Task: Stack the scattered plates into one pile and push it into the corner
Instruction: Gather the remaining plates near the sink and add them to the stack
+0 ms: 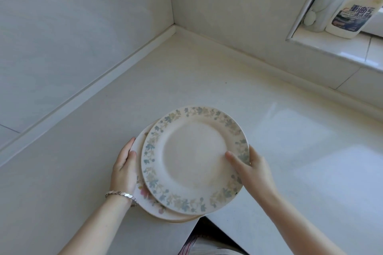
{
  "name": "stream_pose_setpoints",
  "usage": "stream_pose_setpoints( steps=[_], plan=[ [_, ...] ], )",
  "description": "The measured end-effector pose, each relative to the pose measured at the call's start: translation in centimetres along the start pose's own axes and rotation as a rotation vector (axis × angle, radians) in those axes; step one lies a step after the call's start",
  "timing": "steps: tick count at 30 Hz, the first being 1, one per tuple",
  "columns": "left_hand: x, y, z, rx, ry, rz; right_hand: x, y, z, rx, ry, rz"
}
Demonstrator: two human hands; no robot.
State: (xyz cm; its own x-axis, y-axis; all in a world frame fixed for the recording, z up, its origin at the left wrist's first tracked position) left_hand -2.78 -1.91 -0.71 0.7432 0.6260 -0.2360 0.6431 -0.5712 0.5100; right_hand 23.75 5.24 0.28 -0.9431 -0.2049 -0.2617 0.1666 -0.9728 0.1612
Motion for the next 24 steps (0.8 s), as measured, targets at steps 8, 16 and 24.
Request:
stream_pose_setpoints(
  steps=[8,16,24],
  plan=[
    [-0.4,-1.3,1.6,-0.248,0.266,0.187,3.8,1.1,-0.9,0.055,-0.039,0.062],
    [-0.2,-1.5,1.5,-0.457,0.237,0.383,4.1,-0.8,-2.4,0.284,-0.421,0.185],
    [-0.3,-1.3,1.8,-0.523,0.178,0.442,4.4,-0.7,-3.5,0.251,-0.606,0.284]
  ],
)
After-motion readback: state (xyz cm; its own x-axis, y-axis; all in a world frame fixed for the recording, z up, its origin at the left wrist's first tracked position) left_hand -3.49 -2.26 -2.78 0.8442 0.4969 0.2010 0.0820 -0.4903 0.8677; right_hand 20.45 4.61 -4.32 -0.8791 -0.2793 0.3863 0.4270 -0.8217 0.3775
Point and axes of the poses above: each hand's wrist, its own y-axis away from the middle knuckle, its own x-axis out of the palm, z = x × y, the point moved 4 cm from there along -y, towards the middle knuckle, and after that the axes turned 12 degrees about -x, right-handed, at the moved point
